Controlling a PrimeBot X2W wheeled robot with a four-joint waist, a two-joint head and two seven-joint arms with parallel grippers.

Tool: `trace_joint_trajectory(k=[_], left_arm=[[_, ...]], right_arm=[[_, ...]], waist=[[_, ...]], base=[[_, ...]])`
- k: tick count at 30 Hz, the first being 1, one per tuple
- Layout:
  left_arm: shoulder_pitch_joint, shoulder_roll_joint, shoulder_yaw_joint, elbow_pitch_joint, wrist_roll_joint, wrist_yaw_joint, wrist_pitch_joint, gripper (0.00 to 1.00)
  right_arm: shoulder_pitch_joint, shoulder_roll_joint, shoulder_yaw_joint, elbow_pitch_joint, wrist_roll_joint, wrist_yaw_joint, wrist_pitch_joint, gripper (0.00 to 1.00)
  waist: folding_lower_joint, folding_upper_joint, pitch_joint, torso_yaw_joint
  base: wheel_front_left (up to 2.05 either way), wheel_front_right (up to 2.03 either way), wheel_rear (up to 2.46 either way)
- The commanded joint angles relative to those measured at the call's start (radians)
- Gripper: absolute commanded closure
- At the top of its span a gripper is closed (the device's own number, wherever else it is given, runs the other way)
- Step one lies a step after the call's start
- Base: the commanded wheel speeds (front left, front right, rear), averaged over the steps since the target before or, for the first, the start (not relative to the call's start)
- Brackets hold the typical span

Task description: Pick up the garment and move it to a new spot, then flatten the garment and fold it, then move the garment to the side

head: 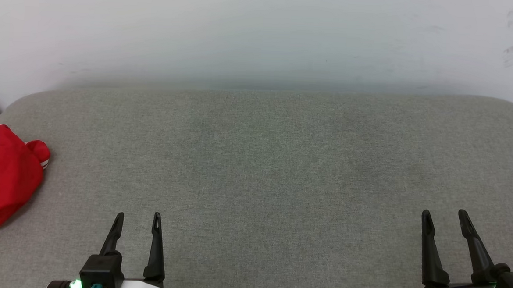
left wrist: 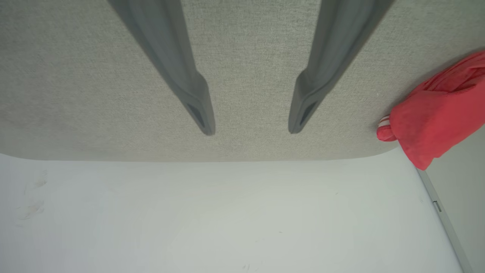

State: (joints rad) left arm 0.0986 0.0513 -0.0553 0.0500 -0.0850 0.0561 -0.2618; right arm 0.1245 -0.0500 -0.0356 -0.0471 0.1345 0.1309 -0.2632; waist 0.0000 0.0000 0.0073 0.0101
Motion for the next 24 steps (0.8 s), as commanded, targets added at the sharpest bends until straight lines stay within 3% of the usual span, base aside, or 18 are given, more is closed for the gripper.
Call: trace_joint_trajectory(k=[1, 16, 24], left_arm=[[0.01, -0.001, 0.001, 0.001, -0.004, 0.004, -0.005, 0.0], [0.012, -0.001, 0.0, 0.017, -0.016, 0.007, -0.005, 0.0], [0.005, -0.001, 0.015, 0.028, -0.016, 0.023, -0.004, 0.0]], right_arm=[[0.011, 0.0, 0.0, 0.003, 0.008, 0.0, -0.002, 0.0], [0.012, 0.0, 0.003, 0.009, 0.027, 0.0, -0.002, 0.0], [0.02, 0.0, 0.009, 0.001, 0.018, 0.0, -0.002, 0.0]], waist=[[0.0, 0.0, 0.0, 0.0], [0.0, 0.0, 0.0, 0.001], [0.0, 0.0, 0.001, 0.034]], base=[[0.0, 0.0, 0.0], [0.0, 0.0, 0.0], [0.0, 0.0, 0.0]])
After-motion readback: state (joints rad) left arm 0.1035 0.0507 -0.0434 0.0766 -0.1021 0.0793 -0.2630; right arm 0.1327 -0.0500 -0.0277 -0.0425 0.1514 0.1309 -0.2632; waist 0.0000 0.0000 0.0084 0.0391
